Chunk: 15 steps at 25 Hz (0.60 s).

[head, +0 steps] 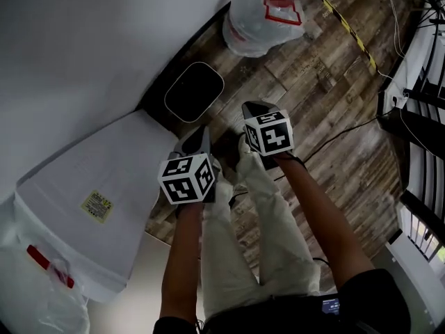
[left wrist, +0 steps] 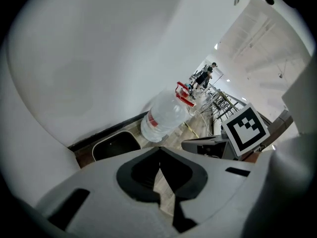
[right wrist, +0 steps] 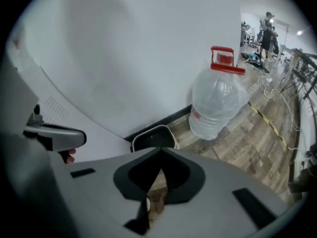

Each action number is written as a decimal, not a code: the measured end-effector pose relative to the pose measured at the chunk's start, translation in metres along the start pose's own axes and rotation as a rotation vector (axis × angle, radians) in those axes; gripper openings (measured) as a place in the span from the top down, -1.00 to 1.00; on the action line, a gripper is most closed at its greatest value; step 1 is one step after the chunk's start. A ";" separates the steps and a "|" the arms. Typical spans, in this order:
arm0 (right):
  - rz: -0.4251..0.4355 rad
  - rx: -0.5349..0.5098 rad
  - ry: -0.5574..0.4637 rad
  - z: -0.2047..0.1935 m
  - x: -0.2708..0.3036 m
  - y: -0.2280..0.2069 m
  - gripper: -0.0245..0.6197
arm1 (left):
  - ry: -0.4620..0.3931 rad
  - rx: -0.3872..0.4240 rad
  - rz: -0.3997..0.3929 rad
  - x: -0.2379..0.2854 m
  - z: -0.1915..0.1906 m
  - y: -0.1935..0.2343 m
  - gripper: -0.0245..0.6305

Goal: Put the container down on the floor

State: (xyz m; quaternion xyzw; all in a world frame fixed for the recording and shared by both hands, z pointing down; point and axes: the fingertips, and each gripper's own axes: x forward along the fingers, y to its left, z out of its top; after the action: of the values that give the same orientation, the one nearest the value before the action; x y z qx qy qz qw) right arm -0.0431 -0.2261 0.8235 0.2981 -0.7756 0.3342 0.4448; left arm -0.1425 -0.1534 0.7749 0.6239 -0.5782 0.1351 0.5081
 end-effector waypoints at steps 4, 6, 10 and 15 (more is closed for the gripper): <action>-0.004 0.035 -0.034 0.009 -0.030 0.011 0.83 | -0.009 0.029 -0.014 -0.023 0.013 -0.016 0.87; 0.005 0.051 -0.060 0.011 -0.042 0.016 0.83 | -0.021 0.038 -0.022 -0.036 0.020 -0.025 0.87; 0.015 0.054 -0.082 0.019 -0.072 0.033 0.83 | -0.037 0.080 -0.038 -0.065 0.035 -0.041 0.87; 0.025 0.047 -0.135 0.043 -0.121 0.052 0.83 | -0.066 0.105 -0.048 -0.094 0.057 -0.060 0.87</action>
State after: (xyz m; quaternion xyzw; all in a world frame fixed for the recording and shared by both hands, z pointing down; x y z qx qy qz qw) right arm -0.0517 -0.2082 0.6862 0.3206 -0.7996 0.3370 0.3799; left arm -0.1421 -0.1546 0.6498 0.6676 -0.5715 0.1323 0.4584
